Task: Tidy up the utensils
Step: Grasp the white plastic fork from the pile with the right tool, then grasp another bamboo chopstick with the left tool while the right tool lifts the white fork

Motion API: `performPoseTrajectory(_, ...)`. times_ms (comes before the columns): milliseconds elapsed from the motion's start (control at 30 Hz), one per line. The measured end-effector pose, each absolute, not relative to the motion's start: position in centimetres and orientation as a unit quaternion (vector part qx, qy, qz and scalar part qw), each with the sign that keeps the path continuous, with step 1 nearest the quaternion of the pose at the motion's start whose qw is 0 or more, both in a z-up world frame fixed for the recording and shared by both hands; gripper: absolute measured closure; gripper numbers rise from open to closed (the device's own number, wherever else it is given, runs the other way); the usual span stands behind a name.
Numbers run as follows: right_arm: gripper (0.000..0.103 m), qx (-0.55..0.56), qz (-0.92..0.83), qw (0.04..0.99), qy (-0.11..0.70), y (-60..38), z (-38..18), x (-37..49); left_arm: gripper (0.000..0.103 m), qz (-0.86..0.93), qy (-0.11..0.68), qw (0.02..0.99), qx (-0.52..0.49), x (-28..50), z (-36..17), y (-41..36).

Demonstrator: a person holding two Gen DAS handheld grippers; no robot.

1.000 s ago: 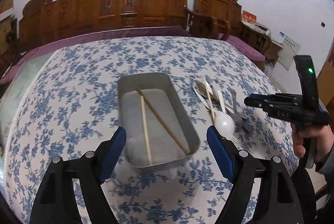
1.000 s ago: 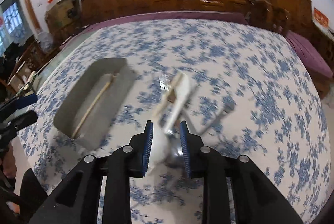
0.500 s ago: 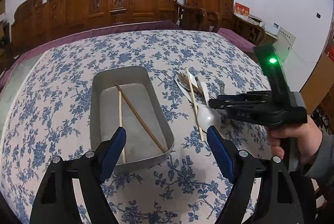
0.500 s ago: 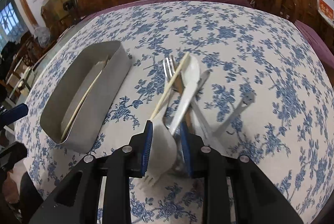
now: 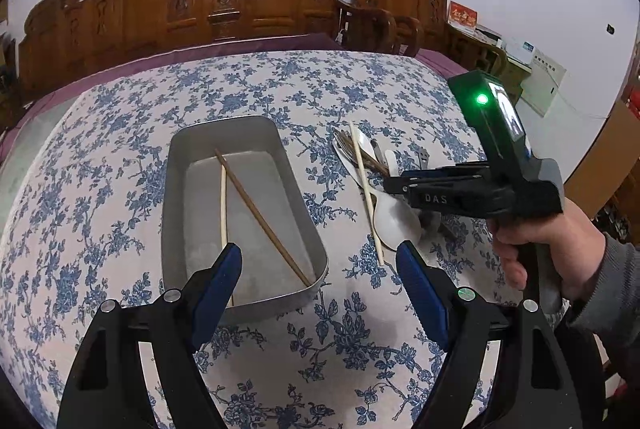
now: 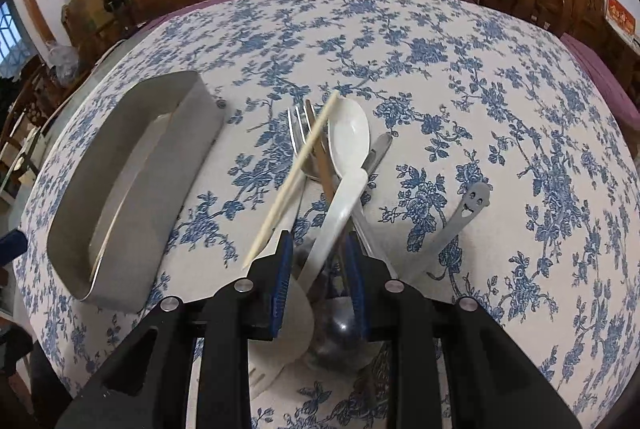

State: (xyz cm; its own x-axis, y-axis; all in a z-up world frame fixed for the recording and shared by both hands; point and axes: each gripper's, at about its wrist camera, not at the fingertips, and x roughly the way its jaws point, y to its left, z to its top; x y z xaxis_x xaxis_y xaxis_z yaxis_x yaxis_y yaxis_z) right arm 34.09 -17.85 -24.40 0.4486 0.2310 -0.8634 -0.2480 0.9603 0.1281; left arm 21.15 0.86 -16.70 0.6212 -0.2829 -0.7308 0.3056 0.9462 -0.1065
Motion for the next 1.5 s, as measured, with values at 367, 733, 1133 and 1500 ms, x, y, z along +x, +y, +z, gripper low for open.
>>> performPoseTrajectory(367, 0.090, -0.030, 0.143, 0.848, 0.509, -17.3, -24.3, 33.9, 0.027, -0.168, 0.402, 0.900, 0.016, 21.1, -16.6, 0.1)
performPoseTrajectory(733, 0.092, -0.002, 0.169, 0.858, 0.484, -20.8, -21.3, 31.9, 0.027, -0.172, 0.409, 0.896, 0.030, 21.6, -17.1, -2.3)
performPoseTrajectory(1133, 0.092, 0.036, 0.188, 0.879, 0.437, -24.5, -18.7, 28.1, 0.041, -0.178, 0.434, 0.882, 0.049, 25.5, -17.8, -5.5)
performPoseTrajectory(1500, 0.092, 0.059, 0.197, 0.882, 0.424, -26.2, -18.8, 25.9, 0.072, -0.175, 0.497, 0.848, 0.050, 31.5, -20.8, -9.3)
